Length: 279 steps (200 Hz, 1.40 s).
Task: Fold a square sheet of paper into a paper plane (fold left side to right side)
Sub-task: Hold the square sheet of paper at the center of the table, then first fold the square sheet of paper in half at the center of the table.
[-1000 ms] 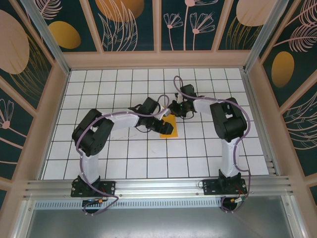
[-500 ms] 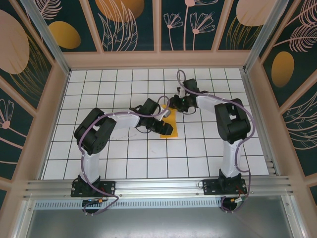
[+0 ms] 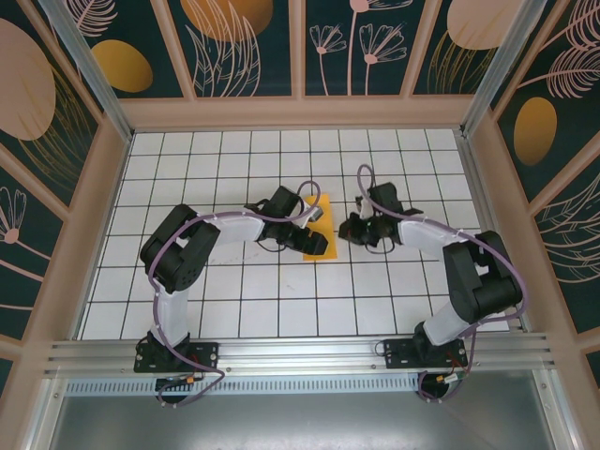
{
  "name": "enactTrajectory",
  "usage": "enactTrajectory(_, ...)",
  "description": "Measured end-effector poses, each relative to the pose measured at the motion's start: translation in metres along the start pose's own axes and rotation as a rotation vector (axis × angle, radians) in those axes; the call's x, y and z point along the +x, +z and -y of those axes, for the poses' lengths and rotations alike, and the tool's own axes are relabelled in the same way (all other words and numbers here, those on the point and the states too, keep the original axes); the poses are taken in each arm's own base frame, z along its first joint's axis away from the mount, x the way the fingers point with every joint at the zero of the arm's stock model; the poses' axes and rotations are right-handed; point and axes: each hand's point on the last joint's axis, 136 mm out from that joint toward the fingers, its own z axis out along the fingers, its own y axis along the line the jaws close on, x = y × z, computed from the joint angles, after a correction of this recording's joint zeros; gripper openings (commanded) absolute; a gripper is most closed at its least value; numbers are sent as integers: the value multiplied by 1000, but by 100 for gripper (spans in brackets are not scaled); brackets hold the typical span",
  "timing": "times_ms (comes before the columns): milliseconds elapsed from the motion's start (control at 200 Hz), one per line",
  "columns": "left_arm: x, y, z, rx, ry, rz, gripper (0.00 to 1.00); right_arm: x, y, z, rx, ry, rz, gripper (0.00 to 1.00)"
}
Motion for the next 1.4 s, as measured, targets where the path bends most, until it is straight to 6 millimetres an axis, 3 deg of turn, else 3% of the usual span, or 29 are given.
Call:
enactTrajectory(70,0,0,0,-2,-2,1,62,22,8,5,4,15,-50,7)
enactTrajectory(150,0,0,0,-4,-3,2,62,33,14,4,-3,21,-69,8)
enactTrajectory(430,-1,0,-2,-15,-6,7,62,26,33,1,-21,34,-76,8)
enactTrajectory(826,-4,-2,-1,-19,-24,13,65,26,42,11,16,29,-96,8)
enactTrajectory(1226,-40,-22,-1,-16,-60,102,64,26,43,12,-11,22,-104,8)
enactTrajectory(1396,-51,-16,-7,-33,-60,120,64,26,43,13,-16,19,-109,8)
